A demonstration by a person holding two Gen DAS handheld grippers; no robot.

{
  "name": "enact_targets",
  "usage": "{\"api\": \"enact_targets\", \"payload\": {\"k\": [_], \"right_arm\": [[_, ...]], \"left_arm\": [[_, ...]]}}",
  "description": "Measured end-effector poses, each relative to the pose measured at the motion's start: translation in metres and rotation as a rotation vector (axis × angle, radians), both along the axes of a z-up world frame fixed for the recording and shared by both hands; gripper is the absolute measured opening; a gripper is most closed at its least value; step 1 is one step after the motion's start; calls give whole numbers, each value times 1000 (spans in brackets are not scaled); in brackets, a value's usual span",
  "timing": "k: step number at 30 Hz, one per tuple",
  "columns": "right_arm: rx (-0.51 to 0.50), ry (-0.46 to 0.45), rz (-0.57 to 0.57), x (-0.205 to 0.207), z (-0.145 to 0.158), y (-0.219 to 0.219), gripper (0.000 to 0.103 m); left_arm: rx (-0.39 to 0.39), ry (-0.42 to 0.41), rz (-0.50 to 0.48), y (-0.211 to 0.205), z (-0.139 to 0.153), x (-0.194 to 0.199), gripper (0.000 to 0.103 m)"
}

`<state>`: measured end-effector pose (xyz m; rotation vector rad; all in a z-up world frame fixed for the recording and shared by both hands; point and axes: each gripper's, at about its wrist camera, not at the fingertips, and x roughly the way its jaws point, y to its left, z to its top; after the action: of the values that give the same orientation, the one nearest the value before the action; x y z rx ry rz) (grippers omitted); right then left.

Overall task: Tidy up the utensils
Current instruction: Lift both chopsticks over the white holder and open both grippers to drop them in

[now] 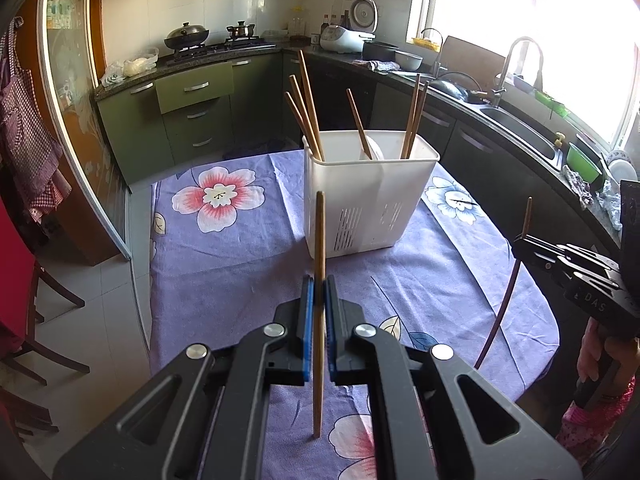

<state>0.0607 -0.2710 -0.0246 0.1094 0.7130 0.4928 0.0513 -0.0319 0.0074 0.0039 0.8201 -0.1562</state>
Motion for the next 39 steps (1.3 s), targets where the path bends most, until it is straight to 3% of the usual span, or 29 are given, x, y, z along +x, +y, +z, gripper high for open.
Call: {"api": "enact_targets", "payload": {"k": [22, 29, 39], "right_arm": [[-5, -93, 33, 3, 40, 10, 6], [-18, -147, 51, 6, 70, 15, 6], [-42, -192, 57, 8, 96, 20, 6]], "left_arm": [[-43, -59, -44, -4, 30, 4, 6], [-73, -103, -84, -11, 70, 17, 6], [-67, -302, -72, -22, 158, 39, 6]]}}
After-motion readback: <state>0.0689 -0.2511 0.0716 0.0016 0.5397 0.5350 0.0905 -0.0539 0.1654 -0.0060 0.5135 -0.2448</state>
